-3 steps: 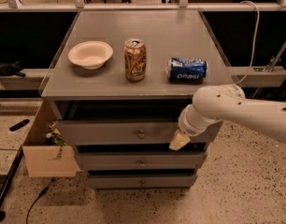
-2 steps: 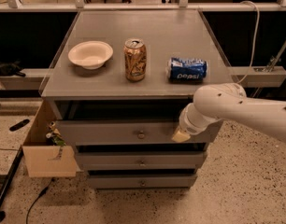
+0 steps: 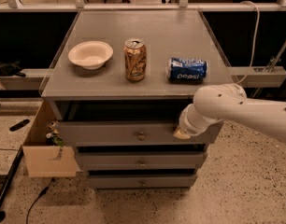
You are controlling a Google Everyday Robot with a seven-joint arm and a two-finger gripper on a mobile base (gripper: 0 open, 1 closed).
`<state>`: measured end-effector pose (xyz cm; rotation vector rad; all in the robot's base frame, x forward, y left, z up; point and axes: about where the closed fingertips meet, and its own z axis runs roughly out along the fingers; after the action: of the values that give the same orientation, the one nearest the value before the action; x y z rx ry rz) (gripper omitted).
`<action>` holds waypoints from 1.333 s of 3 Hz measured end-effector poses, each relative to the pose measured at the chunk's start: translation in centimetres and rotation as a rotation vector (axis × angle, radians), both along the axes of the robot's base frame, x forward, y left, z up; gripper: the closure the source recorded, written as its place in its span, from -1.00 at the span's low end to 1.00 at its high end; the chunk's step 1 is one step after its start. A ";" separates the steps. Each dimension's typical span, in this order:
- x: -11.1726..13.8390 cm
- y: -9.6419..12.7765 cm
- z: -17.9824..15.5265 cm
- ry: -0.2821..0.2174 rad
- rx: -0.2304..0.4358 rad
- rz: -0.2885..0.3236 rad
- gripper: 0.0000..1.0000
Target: Open top drawer
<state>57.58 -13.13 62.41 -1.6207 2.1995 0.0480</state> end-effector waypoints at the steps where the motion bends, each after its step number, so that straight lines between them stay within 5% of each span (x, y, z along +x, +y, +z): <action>1: 0.3 0.0 0.5 0.000 0.000 0.000 1.00; 3: -0.5 -0.9 1.0 0.013 0.011 0.013 1.00; 4: -0.5 -0.9 1.0 0.013 0.011 0.013 0.52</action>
Offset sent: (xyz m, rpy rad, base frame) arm -0.1818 -0.1039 0.0947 0.0902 0.2397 0.1652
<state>57.12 -13.98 63.41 -1.6332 2.1947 0.0742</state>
